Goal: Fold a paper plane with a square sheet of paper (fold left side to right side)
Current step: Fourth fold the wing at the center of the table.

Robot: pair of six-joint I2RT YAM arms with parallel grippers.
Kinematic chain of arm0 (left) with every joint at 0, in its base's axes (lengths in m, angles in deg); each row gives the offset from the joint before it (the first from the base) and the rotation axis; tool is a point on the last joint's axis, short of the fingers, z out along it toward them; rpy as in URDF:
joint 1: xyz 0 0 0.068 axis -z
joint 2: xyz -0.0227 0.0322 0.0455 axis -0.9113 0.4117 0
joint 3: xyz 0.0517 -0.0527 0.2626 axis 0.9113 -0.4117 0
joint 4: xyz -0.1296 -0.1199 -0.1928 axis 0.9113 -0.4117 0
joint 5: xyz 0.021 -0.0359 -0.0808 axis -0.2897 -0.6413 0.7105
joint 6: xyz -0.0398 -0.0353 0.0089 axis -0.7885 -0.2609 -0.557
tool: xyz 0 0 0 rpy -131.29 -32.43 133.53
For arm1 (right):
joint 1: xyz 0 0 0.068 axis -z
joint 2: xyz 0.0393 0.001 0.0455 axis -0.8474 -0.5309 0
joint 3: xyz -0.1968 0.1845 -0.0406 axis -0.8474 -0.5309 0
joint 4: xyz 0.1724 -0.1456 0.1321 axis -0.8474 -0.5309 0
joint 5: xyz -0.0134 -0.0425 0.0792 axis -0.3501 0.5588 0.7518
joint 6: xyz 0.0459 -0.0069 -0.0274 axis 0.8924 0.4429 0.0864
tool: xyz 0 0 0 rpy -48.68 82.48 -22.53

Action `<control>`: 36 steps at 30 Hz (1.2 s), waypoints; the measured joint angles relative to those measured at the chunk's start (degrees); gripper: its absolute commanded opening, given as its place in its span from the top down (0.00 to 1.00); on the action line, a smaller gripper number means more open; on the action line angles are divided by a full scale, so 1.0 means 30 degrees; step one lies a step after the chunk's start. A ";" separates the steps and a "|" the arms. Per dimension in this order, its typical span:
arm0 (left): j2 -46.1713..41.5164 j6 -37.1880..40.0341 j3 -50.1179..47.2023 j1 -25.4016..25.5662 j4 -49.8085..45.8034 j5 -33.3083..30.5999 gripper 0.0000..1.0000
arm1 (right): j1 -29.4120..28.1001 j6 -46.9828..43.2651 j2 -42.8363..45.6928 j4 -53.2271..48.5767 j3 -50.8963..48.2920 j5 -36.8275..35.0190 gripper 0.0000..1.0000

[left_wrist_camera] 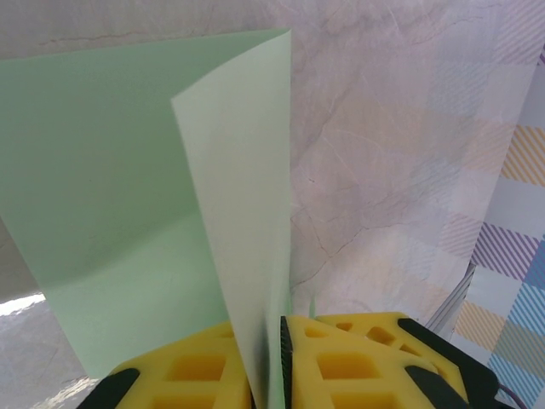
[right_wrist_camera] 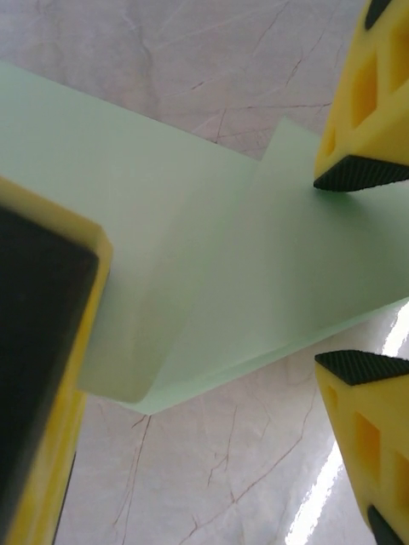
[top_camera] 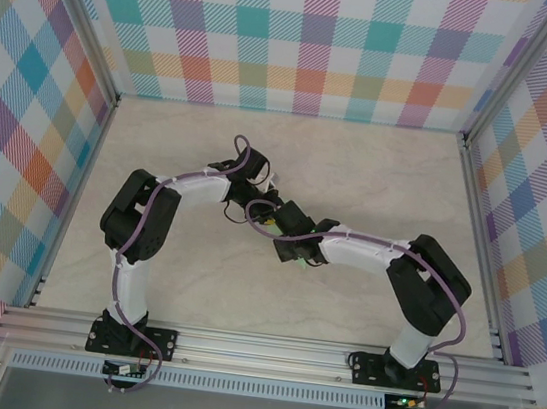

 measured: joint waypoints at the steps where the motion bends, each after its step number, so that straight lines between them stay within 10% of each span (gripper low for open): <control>1: 0.0000 0.0000 0.0000 0.0000 -0.0051 0.0000 0.80 | 0.0000 -0.0015 -0.0044 -0.0007 0.0000 -0.0073 0.54; 22: -0.1603 0.0670 0.0685 -0.2164 -0.1792 -0.0321 0.26 | -0.0022 0.0182 -0.0066 0.0510 -0.0138 0.0138 0.79; 36: -0.3898 0.0495 -0.3016 -0.4109 -0.0372 0.0306 0.43 | 0.0393 0.0612 0.0095 0.1107 -0.1005 0.2470 0.83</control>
